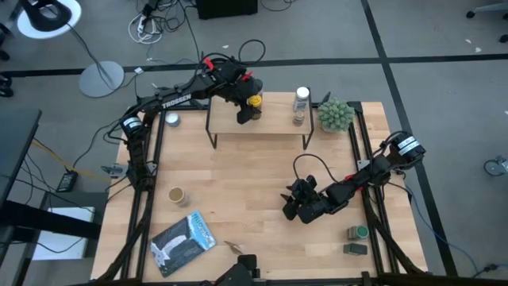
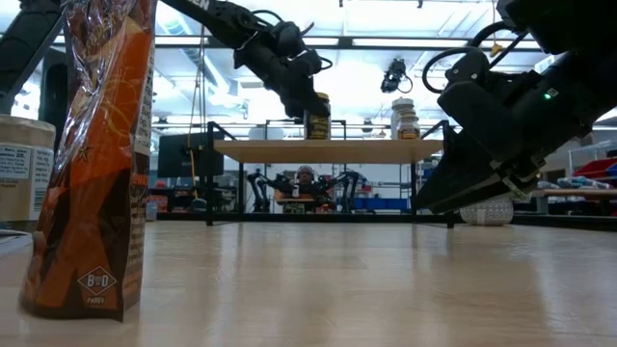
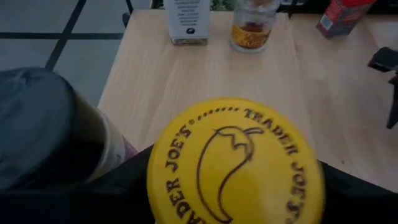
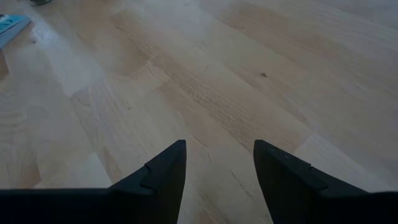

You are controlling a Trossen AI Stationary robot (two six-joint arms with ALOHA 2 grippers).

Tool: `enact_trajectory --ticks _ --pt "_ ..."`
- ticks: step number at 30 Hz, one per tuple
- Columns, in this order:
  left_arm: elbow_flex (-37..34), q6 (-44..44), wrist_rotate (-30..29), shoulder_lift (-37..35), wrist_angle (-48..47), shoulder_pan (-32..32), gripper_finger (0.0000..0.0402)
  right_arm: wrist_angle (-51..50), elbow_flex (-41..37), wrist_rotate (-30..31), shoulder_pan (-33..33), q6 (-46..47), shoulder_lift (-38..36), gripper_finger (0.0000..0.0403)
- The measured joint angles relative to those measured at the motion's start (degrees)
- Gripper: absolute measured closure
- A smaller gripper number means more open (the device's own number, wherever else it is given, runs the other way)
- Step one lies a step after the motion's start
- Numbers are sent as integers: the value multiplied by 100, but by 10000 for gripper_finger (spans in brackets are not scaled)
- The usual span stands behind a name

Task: Shelf spices
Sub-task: Put the yellow seasoning bottle on the shelf aligned with the other black seasoning bottle, then put the brown seasoning bottle on the shelf

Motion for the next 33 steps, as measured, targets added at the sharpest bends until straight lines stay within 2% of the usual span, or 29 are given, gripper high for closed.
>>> enact_trajectory --ticks 17,30,33 --pt "24 -37 -50 -54 2 -13 131 0 0 2 0 0 0 215" --pt "834 -22 -66 -90 -678 -24 131 2 -2 2 0 -2 0 215" --pt "1100 -20 -67 -91 -1130 -24 131 2 -2 2 1 -2 0 215"
